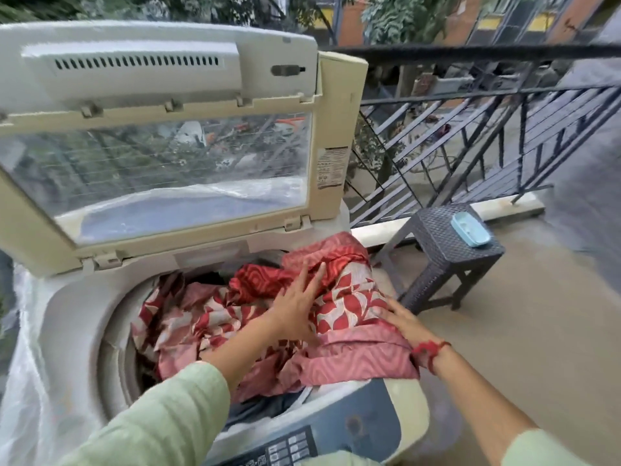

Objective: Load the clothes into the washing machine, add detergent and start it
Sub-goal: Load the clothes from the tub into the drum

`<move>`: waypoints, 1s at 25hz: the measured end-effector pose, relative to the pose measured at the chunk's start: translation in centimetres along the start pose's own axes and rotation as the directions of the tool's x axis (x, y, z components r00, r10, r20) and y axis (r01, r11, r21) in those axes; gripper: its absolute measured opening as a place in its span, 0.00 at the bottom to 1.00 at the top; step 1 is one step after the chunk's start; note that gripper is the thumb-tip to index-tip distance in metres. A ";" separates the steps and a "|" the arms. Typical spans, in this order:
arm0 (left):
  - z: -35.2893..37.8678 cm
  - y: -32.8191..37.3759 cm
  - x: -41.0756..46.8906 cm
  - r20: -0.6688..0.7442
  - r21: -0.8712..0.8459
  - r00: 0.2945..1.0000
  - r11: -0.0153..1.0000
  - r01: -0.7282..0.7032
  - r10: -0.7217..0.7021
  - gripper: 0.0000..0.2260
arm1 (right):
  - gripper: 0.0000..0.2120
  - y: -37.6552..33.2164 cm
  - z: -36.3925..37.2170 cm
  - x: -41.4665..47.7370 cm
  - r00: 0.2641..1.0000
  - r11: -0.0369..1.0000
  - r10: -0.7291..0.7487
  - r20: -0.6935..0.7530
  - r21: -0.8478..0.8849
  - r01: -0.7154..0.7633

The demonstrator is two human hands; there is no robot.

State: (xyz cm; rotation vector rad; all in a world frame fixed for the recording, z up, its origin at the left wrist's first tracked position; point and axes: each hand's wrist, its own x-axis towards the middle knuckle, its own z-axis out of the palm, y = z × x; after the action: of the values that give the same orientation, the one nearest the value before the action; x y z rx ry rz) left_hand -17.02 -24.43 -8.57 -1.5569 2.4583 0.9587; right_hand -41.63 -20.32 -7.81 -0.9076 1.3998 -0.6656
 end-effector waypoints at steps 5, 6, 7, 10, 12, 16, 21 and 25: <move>0.7 1.1 -0.7 -0.227 -0.049 0.969 0.992 -0.116 0.102 0.32 | 0.07 -2.5 4.0 -3.5 0.725 0.841 -0.468 -0.505 -0.507 0.189; 0.3 1.6 -1.8 -0.300 0.022 0.946 0.992 -0.121 0.122 0.25 | 0.06 -3.9 5.2 -4.6 0.670 0.775 -0.574 -0.471 -0.576 0.258; -0.4 1.7 -3.0 -0.405 0.024 0.907 0.993 -0.116 0.115 0.21 | 0.07 -5.7 6.4 -5.7 0.628 0.713 -0.662 -0.409 -0.602 0.359; -5.5 -0.7 -9.6 -0.784 -0.127 0.618 0.989 -0.071 -0.057 0.21 | 0.11 -11.2 11.0 -8.8 0.457 0.511 -0.857 -0.238 -0.503 0.697; -8.7 -4.3 -15.4 -0.905 -0.125 0.405 0.991 0.043 -0.131 0.23 | 0.16 -12.7 15.2 -9.6 0.336 0.345 -0.937 -0.095 -0.408 0.845; -9.8 -9.4 -21.4 -0.733 -0.056 0.563 0.858 0.510 -0.382 0.24 | 0.23 -8.6 22.2 -6.1 0.481 0.066 -0.739 0.471 -0.661 0.748; -6.7 -8.3 -19.7 -0.049 0.258 0.872 0.837 0.482 -0.487 0.39 | 0.25 -3.9 19.5 -2.5 0.702 -0.084 0.399 0.590 -0.738 0.669; -5.9 -4.8 -12.8 -0.233 0.084 0.940 0.958 0.275 -0.249 0.62 | 0.22 -7.9 11.3 -4.5 0.773 0.551 -0.398 0.494 -0.545 0.632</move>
State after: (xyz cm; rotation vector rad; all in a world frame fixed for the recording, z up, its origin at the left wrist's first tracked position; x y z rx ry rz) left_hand -5.37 -18.88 -1.19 -1.9799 2.3043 0.6191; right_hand -29.86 -19.08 0.62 -2.0177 1.0574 -0.3760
